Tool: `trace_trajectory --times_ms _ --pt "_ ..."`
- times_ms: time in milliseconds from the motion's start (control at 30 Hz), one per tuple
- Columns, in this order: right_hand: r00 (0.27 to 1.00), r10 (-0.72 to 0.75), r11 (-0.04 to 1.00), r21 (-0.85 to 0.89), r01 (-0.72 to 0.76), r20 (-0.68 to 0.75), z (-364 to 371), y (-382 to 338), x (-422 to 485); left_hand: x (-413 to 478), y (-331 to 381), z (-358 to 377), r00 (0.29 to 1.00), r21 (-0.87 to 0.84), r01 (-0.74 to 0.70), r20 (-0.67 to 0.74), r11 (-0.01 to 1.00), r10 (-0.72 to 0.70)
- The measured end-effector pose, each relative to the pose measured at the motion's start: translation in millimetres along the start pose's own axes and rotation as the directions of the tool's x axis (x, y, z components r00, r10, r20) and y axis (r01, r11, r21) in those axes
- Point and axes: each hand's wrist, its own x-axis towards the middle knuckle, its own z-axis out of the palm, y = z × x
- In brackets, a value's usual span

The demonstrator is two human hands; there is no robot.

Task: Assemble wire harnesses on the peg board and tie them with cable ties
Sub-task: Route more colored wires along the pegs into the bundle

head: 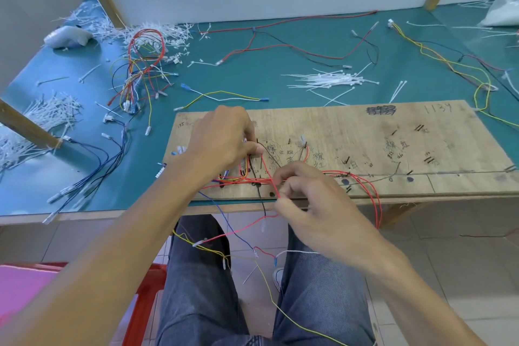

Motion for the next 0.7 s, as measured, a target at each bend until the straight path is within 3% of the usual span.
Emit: trace_trajectory --times_ms 100,167,267,333,433,533,700 --pt "0.989 0.115 0.974 0.183 -0.13 0.089 -7 -2 6 -3 -1 -2 0.999 0.01 -0.019 0.033 1.0 0.019" --pt "0.977 0.167 0.963 0.19 -0.191 0.136 -9 -3 6 -11 0 -6 0.997 0.043 -0.067 0.033 0.997 0.065" --pt "0.973 0.162 0.967 0.168 -0.189 0.162 -11 -4 4 -51 0 -12 0.973 -0.041 -0.154 -0.182 0.987 0.144" --pt "0.97 0.167 0.964 0.178 -0.199 0.18 -12 -2 2 -95 -3 -13 0.952 -0.095 -0.234 -0.222 0.968 0.209" --pt "0.968 0.17 0.969 0.147 -0.198 0.185 -13 2 0 -147 -12 0 0.959 -0.023 -0.279 -0.057 0.96 0.277" --pt "0.971 0.147 0.979 0.113 -0.17 0.186 -12 2 -4 -158 -16 13 0.966 -0.013 -0.232 0.114 0.973 0.232" --pt "0.985 0.101 0.991 0.07 -0.112 0.143 -11 0 -4 -155 -18 18 0.956 -0.011 -0.184 0.23 0.983 0.181"
